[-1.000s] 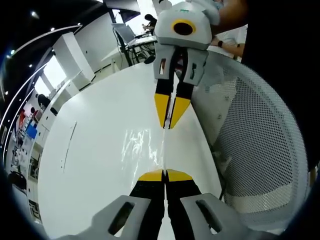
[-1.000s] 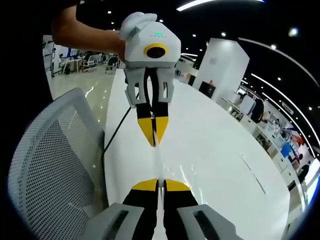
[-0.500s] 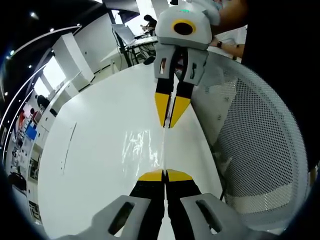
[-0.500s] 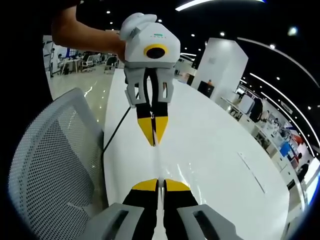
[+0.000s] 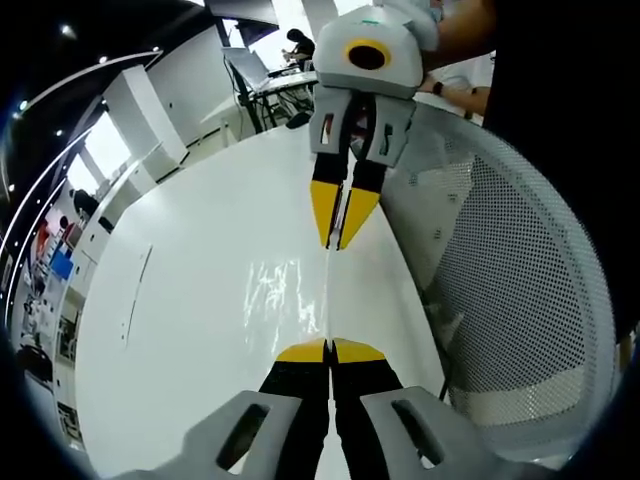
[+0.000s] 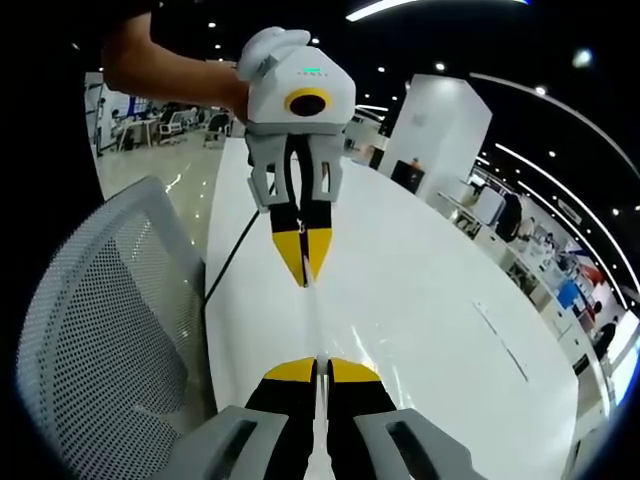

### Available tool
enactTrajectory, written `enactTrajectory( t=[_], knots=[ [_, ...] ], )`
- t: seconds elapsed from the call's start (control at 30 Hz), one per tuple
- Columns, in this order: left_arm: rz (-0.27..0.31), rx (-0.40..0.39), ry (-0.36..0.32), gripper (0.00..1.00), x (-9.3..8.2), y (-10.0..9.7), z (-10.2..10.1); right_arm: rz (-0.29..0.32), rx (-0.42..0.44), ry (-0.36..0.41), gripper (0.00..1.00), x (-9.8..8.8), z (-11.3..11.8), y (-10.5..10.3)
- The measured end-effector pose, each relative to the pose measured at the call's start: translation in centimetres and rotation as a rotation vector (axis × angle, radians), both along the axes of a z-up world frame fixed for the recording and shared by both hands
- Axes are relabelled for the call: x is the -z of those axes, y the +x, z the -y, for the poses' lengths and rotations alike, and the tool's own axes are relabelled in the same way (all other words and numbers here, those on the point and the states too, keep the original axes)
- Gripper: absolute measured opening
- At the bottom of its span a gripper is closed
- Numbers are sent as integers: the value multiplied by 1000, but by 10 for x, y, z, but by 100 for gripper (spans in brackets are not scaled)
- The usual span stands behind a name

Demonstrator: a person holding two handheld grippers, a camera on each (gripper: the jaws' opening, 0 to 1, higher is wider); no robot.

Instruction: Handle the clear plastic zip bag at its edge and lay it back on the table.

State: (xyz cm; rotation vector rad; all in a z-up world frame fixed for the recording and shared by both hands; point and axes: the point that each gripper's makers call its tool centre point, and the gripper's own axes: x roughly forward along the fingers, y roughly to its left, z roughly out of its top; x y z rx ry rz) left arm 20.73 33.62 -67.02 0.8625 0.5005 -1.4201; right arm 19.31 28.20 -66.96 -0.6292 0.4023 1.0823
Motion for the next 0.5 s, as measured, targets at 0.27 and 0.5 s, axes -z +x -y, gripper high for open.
enactTrajectory(
  t=[0.27, 0.5],
  knots=[
    [-1, -4, -5, 0, 1, 2, 1, -10, 4, -8, 0, 1, 0, -1],
    [-8, -2, -9, 0, 2, 1, 1, -14, 9, -8, 0, 2, 1, 0]
  ],
)
